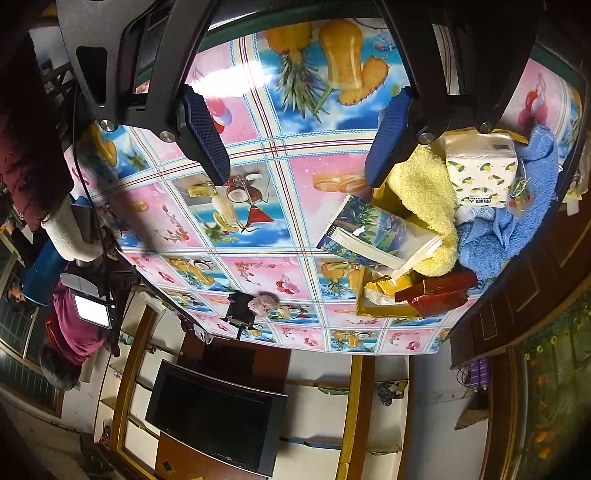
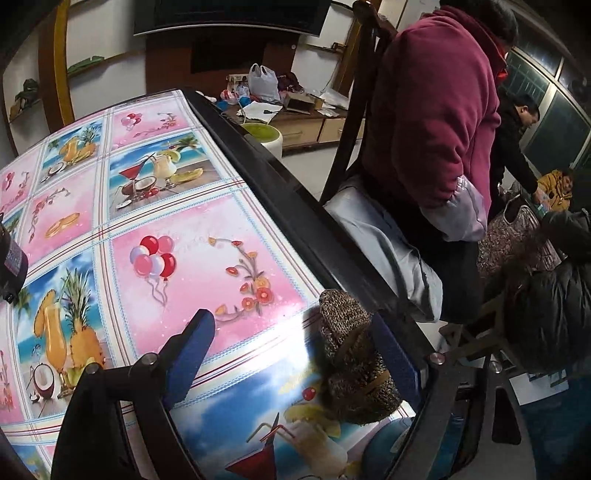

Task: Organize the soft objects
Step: 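Grasp the brown knit ball at the table edge with the right tool, then grasp the pink fuzzy ball beside the black motor with left tool while right tool holds brown ball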

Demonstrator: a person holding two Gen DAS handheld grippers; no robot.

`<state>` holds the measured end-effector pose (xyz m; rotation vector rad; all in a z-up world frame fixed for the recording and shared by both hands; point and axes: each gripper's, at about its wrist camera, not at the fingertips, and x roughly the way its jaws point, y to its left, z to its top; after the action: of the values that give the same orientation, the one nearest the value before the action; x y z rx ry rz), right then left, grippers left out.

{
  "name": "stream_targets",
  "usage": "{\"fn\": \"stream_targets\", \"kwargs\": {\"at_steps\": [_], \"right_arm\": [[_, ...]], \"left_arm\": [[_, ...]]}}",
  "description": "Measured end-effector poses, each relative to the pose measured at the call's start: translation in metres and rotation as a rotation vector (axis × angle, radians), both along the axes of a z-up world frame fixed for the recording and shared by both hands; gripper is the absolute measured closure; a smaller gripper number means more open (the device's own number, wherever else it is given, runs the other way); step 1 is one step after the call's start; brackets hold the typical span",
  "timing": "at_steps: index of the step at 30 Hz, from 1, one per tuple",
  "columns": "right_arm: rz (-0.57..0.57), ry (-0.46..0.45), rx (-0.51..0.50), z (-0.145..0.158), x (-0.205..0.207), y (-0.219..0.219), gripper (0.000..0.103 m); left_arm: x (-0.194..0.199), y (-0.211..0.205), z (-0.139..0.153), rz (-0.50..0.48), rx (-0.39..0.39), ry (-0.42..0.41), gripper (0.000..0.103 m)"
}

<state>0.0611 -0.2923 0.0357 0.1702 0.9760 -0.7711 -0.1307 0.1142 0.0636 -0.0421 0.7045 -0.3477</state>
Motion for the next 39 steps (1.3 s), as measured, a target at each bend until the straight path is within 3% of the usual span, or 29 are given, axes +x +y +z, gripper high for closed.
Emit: {"fn": "stream_targets", "kwargs": {"at_steps": [4, 11, 16, 19, 22, 23, 27, 32, 35, 39], "right_arm": [[-0.022, 0.001, -0.067, 0.007, 0.003, 0.0, 0.016], [-0.073, 0.096, 0.075, -0.024, 0.002, -0.013, 0.015], [-0.002, 0.041, 0.146, -0.018, -0.001, 0.005, 0.014], [0.134, -0.043, 0.349, -0.012, -0.007, 0.036, 0.014], [0.403, -0.134, 0.785, -0.019, -0.007, 0.074, 0.015], [0.453, -0.175, 0.843, -0.017, -0.009, 0.082, 0.015], [0.498, -0.331, 0.645, 0.012, -0.019, 0.088, 0.014], [0.544, -0.34, 0.548, 0.003, -0.012, 0.087, 0.014], [0.551, -0.348, 0.56, -0.011, -0.007, 0.08, 0.014], [0.539, -0.35, 0.629, -0.021, -0.005, 0.069, 0.014]], "left_arm": [[0.001, 0.001, -0.001, -0.004, -0.007, 0.01, 0.027], [0.003, -0.001, -0.001, -0.019, -0.02, 0.017, 0.027], [0.008, 0.004, -0.002, -0.032, -0.068, 0.05, 0.027], [0.018, 0.012, -0.003, -0.045, -0.149, 0.118, 0.027], [0.028, 0.019, 0.002, -0.054, -0.219, 0.174, 0.027], [0.031, 0.021, 0.007, -0.052, -0.227, 0.179, 0.027], [0.047, 0.021, 0.029, -0.075, -0.23, 0.164, 0.027], [0.099, -0.003, 0.056, -0.086, -0.218, 0.169, 0.027], [0.148, -0.033, 0.059, -0.076, -0.148, 0.178, 0.027], [0.211, -0.094, 0.043, -0.139, -0.012, 0.172, 0.027]]}}
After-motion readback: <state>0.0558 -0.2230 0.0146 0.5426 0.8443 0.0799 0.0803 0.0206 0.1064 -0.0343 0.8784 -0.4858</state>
